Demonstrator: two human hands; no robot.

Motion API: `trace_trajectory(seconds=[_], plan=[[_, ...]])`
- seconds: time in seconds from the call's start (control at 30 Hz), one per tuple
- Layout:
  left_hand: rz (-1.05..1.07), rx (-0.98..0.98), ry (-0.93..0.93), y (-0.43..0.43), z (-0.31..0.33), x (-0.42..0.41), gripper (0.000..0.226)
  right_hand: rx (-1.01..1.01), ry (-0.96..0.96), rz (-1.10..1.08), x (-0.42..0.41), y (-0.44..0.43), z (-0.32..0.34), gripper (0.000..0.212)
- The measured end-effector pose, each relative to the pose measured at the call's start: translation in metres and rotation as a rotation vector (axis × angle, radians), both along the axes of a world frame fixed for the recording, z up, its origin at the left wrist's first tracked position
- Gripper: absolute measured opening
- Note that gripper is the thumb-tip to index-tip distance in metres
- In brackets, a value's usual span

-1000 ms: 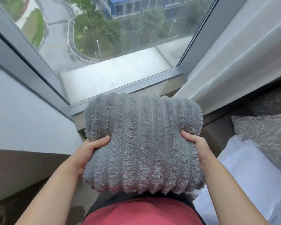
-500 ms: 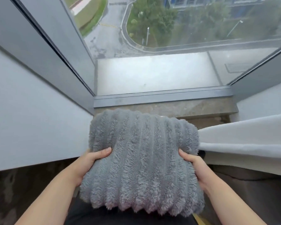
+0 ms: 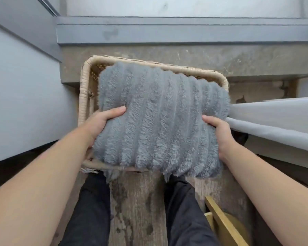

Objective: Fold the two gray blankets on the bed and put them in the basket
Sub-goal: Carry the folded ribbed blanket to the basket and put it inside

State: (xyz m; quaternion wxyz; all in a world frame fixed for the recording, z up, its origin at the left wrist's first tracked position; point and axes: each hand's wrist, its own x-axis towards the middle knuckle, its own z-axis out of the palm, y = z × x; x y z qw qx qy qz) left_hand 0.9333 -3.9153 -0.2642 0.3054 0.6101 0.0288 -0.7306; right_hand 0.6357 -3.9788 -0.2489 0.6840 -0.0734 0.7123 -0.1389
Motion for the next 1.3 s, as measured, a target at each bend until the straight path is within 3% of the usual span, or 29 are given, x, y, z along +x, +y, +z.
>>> trace_trajectory(seconds=[0.2,0.33,0.37,0.47,0.57,0.63,0.7,0.8,0.9,1.0,1.07,1.17,1.3], plan=[[-0.053,-0.01,-0.006,-0.02,-0.06,0.017,0.022,-0.066,0.089,-0.014,0.025,-0.003,-0.072,0.042],[0.012,0.005,-0.104,-0.011,-0.111,0.003,0.037,-0.132,0.291,0.083,0.03,-0.003,-0.118,0.016],[0.024,0.006,-0.145,-0.007,-0.124,0.001,0.046,-0.147,0.327,0.109,0.031,-0.004,-0.131,0.026],[-0.067,0.002,-0.378,0.006,-0.162,-0.002,0.057,-0.151,0.396,0.212,0.036,-0.006,-0.164,0.052],[-0.201,-0.038,-0.658,0.008,-0.172,-0.01,0.038,-0.125,0.397,0.301,0.035,-0.007,-0.178,0.04],[-0.251,-0.032,-0.793,0.003,-0.164,-0.017,0.047,-0.119,0.371,0.273,0.036,-0.008,-0.174,0.035],[-0.31,-0.024,-1.016,-0.004,-0.142,-0.025,0.066,-0.175,0.422,0.265,0.039,-0.009,-0.166,0.044],[-0.435,-0.285,-1.353,-0.01,-0.089,-0.044,0.074,-0.319,0.795,0.507,0.047,-0.002,-0.147,0.066],[-0.689,-0.591,-1.465,-0.021,-0.067,-0.067,0.064,-0.614,1.099,0.861,0.059,-0.001,-0.123,0.07],[-0.974,-0.513,-1.412,-0.032,-0.09,-0.072,0.063,-0.938,1.006,1.134,0.071,-0.005,-0.125,0.066],[-1.072,-0.427,-1.402,-0.027,-0.118,-0.062,0.064,-0.953,0.891,1.315,0.072,-0.005,-0.139,0.068],[-1.05,-0.442,-1.401,-0.015,-0.156,-0.047,0.066,-0.975,0.839,1.428,0.062,0.0,-0.169,0.071],[-0.953,-0.528,-1.442,-0.003,-0.199,-0.054,0.069,-1.035,0.826,1.395,0.054,0.007,-0.21,0.072]])
